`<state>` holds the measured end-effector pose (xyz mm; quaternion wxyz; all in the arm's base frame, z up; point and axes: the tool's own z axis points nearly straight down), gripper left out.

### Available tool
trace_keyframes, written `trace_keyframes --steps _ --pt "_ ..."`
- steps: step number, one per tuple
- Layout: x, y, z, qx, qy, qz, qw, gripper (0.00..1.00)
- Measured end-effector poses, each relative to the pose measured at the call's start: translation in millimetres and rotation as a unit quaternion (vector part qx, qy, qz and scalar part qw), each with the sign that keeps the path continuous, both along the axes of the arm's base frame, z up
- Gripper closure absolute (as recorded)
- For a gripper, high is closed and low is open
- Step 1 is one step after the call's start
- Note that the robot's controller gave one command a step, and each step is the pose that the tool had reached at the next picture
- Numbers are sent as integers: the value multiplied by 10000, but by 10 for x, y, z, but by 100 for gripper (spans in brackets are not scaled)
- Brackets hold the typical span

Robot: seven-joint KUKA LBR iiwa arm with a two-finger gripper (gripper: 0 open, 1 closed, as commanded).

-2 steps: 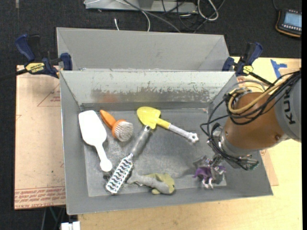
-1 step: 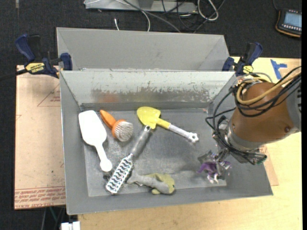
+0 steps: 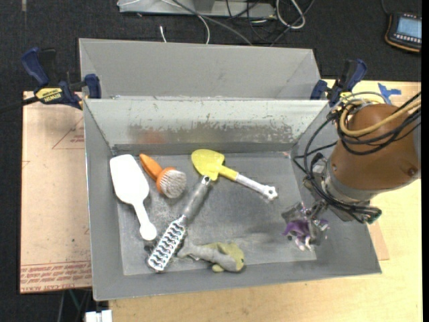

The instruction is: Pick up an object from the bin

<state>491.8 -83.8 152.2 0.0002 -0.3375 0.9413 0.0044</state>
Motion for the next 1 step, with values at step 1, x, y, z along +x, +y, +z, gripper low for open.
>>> trace_keyframes --steps 1 --pt "5 -1 230 -1 -6 -2 10000 100"
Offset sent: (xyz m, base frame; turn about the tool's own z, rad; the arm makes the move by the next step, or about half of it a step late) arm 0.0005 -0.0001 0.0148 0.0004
